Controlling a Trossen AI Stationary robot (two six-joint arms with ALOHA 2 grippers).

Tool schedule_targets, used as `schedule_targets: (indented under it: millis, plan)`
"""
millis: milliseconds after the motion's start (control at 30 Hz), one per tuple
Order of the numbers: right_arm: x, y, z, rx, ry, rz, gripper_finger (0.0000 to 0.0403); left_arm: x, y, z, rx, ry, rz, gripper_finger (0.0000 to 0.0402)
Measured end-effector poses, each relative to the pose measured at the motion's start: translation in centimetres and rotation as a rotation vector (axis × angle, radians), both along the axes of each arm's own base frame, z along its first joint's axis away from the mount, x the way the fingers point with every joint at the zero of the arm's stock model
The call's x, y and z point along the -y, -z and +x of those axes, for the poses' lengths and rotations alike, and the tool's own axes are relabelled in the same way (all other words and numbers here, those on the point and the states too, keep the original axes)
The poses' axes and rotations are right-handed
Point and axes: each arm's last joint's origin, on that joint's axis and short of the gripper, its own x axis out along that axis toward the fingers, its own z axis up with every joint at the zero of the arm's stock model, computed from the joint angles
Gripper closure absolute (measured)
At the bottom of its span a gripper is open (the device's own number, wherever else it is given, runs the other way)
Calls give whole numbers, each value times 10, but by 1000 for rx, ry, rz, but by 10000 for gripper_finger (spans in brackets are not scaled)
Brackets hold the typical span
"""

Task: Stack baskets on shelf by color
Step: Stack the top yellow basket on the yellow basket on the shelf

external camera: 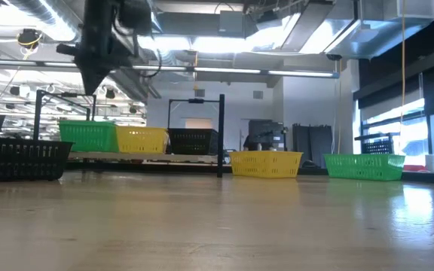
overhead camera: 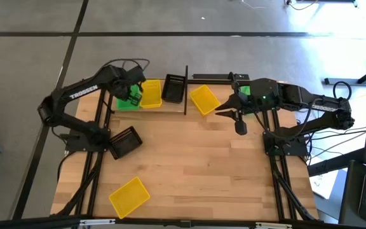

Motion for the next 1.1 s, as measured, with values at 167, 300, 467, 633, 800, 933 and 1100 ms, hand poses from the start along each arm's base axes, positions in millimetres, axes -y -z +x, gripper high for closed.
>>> schedule_targets:
  millis: [167, 300, 467, 633, 800, 933, 1100]
  plan:
    - [0, 0, 0, -1, -22, -43, 331, 39, -10, 7, 115, 159, -103, 401]
    - [0, 2, -1, -21, -31, -54, 331, 73, -17, 11, 180, 220, -133, 401]
    - [0, 7, -4, -82, -38, -59, 331, 115, -20, 14, 234, 316, -196, 401]
    - [0, 8, -5, -96, -58, -89, 331, 150, -20, 14, 262, 340, -246, 402]
    - [1, 18, -6, -206, -9, -93, 331, 174, -18, 15, 292, 298, -247, 401]
    - [4, 33, 5, -322, 116, -66, 331, 189, -19, 10, 314, 305, -210, 401]
    - [7, 61, 37, -452, 125, -73, 331, 197, -19, 7, 321, 350, -160, 401]
